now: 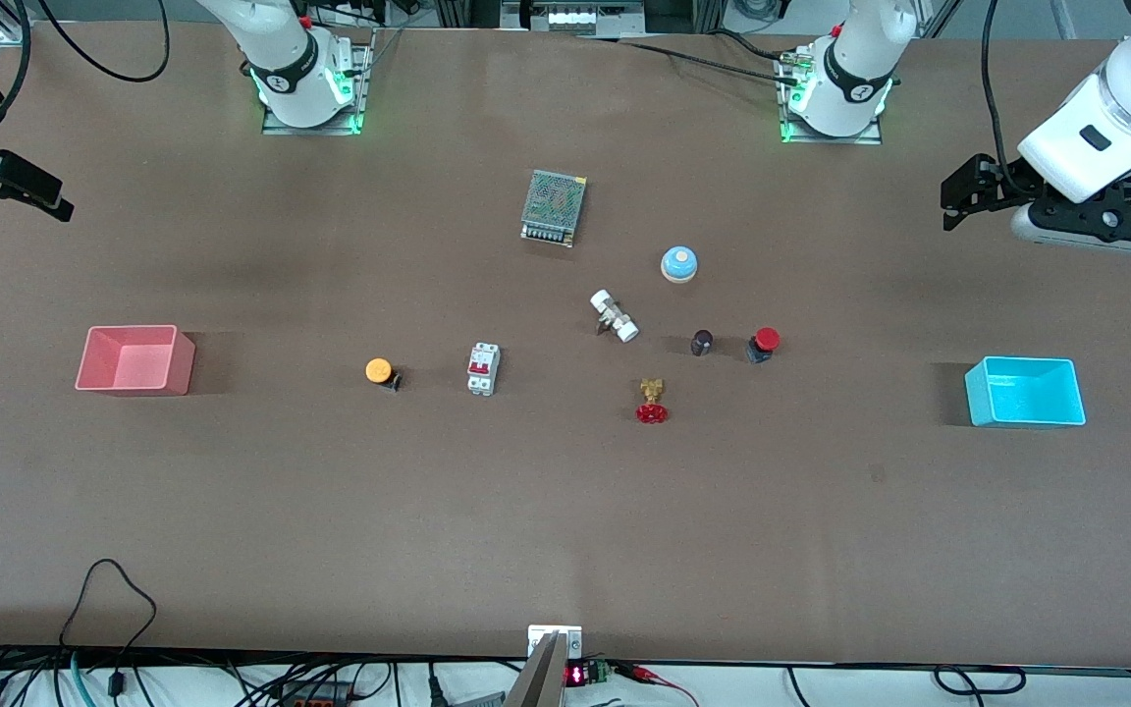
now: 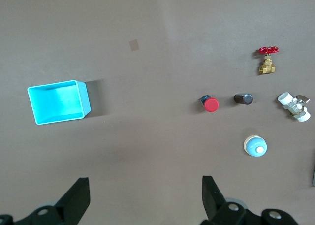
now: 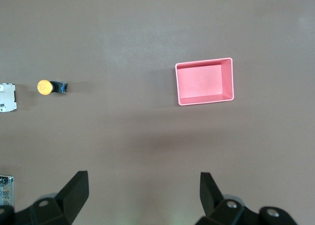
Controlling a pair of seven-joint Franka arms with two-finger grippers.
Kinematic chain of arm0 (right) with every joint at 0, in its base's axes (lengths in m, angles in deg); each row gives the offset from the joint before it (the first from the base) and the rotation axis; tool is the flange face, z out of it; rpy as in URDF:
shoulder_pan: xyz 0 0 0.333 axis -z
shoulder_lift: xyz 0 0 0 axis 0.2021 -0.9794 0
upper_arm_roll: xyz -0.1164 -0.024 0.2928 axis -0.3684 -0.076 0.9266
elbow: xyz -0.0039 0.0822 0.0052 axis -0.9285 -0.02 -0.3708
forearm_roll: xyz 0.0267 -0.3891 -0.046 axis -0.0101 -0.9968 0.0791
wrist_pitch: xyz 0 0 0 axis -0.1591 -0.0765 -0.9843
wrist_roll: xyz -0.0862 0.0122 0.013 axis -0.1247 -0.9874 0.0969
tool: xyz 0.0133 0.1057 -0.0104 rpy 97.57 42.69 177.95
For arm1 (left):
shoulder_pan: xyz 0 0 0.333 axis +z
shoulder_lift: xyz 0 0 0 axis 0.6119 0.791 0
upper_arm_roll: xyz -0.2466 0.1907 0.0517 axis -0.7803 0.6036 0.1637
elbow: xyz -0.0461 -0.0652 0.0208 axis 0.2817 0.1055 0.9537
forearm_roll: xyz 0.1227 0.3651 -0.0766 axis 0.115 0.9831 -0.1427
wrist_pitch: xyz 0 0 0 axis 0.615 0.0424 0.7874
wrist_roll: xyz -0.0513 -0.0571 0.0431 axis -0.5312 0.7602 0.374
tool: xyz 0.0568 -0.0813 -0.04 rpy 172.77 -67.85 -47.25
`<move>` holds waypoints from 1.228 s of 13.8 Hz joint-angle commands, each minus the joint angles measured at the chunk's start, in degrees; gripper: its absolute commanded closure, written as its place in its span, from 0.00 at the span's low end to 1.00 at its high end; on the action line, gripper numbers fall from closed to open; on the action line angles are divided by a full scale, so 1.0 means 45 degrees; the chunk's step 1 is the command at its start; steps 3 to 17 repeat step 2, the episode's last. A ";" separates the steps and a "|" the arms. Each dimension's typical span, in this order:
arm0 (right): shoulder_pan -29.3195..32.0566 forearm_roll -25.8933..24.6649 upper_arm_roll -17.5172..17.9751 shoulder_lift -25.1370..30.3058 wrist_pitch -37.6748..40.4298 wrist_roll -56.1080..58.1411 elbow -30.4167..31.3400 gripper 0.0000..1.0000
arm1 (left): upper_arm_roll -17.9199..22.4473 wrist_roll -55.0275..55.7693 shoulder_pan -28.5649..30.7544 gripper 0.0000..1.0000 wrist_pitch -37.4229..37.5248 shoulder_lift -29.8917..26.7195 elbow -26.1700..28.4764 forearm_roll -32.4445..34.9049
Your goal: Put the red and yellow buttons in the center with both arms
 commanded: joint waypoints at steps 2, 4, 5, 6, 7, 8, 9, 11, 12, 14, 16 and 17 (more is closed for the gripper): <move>0.0017 -0.0111 0.0023 0.0161 0.0215 0.0113 -0.0018 0.00 | 0.0023 0.0075 -0.0077 0.00 0.0214 0.0160 -0.0371 -0.0080; 0.0017 -0.0111 0.0023 0.0161 0.0215 0.0113 -0.0018 0.00 | 0.0023 0.0075 -0.0077 0.00 0.0214 0.0160 -0.0371 -0.0080; 0.0017 -0.0111 0.0023 0.0161 0.0215 0.0113 -0.0018 0.00 | 0.0023 0.0075 -0.0077 0.00 0.0214 0.0160 -0.0371 -0.0080; 0.0017 -0.0111 0.0023 0.0161 0.0215 0.0113 -0.0018 0.00 | 0.0023 0.0075 -0.0077 0.00 0.0214 0.0160 -0.0371 -0.0080; 0.0017 -0.0111 0.0023 0.0161 0.0215 0.0113 -0.0018 0.00 | 0.0023 0.0075 -0.0077 0.00 0.0214 0.0160 -0.0371 -0.0080; 0.0017 -0.0111 0.0023 0.0161 0.0215 0.0113 -0.0018 0.00 | 0.0023 0.0075 -0.0077 0.00 0.0214 0.0160 -0.0371 -0.0080; 0.0017 -0.0111 0.0023 0.0161 0.0215 0.0113 -0.0018 0.00 | 0.0023 0.0075 -0.0077 0.00 0.0214 0.0160 -0.0371 -0.0080; 0.0017 -0.0111 0.0023 0.0161 0.0215 0.0113 -0.0018 0.00 | 0.0023 0.0075 -0.0077 0.00 0.0214 0.0160 -0.0371 -0.0080; 0.0017 -0.0111 0.0023 0.0161 0.0215 0.0113 -0.0018 0.00 | 0.0023 0.0075 -0.0077 0.00 0.0214 0.0160 -0.0371 -0.0080; 0.0017 -0.0111 0.0023 0.0161 0.0215 0.0113 -0.0018 0.00 | 0.0023 0.0075 -0.0077 0.00 0.0214 0.0160 -0.0371 -0.0080; 0.0017 -0.0111 0.0023 0.0161 0.0215 0.0113 -0.0018 0.00 | 0.0023 0.0075 -0.0077 0.00 0.0214 0.0160 -0.0371 -0.0080; 0.0017 -0.0111 0.0023 0.0161 0.0215 0.0113 -0.0018 0.00 | 0.0023 0.0075 -0.0077 0.00 0.0214 0.0160 -0.0371 -0.0080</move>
